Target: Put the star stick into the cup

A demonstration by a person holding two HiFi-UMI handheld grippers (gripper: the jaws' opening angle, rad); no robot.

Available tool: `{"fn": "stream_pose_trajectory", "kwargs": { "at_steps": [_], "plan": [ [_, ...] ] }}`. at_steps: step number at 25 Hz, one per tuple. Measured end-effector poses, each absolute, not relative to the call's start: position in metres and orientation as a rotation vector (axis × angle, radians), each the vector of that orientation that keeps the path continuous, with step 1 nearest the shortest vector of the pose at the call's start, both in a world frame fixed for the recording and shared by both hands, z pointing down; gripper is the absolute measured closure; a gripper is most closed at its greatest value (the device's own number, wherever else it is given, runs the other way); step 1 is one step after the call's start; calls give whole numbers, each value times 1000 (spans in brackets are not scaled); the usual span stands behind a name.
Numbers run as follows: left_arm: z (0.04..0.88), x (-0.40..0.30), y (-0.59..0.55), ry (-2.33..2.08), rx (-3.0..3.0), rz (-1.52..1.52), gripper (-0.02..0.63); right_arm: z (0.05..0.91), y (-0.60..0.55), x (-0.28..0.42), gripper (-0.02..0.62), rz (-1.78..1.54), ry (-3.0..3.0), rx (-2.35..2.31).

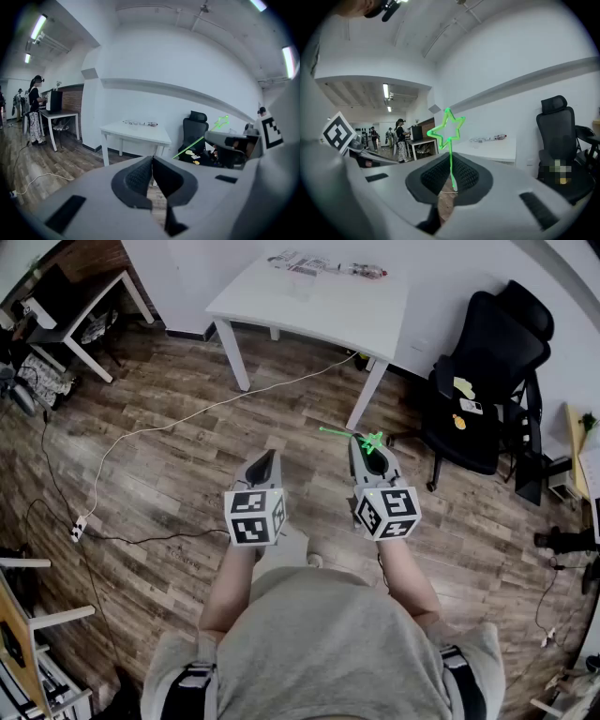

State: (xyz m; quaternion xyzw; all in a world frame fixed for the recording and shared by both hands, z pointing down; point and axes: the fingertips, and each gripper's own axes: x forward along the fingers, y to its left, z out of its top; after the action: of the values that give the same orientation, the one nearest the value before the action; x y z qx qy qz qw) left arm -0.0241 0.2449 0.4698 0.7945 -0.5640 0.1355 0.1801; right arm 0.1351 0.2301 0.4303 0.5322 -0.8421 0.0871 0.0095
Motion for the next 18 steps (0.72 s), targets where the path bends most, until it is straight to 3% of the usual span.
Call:
{"fn": "stream_pose_trajectory", "kwargs": {
  "at_steps": [18],
  "plan": [
    [458,0,304,-1603,2257,348,597,422,291,144,583,250,-2659,1632]
  ]
}}
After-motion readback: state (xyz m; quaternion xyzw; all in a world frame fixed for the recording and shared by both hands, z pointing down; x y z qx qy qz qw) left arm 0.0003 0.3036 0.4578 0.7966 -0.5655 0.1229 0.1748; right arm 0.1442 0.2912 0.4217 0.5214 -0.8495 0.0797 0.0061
